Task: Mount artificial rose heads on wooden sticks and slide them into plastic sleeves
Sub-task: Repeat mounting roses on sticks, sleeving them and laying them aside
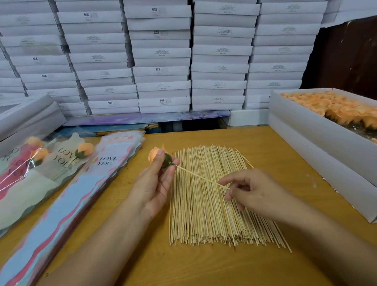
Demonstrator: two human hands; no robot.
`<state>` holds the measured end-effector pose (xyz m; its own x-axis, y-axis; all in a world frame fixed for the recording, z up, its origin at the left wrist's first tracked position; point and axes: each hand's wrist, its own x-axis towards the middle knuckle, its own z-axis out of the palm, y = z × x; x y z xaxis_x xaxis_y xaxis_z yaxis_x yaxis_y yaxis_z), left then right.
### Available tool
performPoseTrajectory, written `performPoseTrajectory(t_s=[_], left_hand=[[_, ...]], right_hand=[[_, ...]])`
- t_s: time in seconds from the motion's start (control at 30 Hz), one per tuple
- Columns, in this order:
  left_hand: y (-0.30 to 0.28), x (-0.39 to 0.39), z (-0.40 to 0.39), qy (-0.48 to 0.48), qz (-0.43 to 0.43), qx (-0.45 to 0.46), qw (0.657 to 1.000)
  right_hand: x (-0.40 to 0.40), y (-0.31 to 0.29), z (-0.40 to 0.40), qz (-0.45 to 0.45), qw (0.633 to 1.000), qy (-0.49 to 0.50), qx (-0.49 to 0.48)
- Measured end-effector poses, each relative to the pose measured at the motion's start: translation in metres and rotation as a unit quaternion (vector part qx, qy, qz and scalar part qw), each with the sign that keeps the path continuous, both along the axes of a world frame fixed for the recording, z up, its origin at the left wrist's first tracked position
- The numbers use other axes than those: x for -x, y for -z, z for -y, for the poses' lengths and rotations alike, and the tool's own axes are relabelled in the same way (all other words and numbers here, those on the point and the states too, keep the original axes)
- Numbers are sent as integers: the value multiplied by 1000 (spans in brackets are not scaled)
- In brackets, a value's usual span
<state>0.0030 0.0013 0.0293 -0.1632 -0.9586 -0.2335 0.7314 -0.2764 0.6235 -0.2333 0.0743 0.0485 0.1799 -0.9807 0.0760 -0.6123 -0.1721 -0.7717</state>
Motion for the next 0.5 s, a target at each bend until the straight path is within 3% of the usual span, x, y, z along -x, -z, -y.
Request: performPoseTrajectory(t_s=[0.5], left_hand=[[-5, 7, -6, -3, 14, 3, 1000]], right_hand=[[-1, 15, 7, -12, 999, 20, 35]])
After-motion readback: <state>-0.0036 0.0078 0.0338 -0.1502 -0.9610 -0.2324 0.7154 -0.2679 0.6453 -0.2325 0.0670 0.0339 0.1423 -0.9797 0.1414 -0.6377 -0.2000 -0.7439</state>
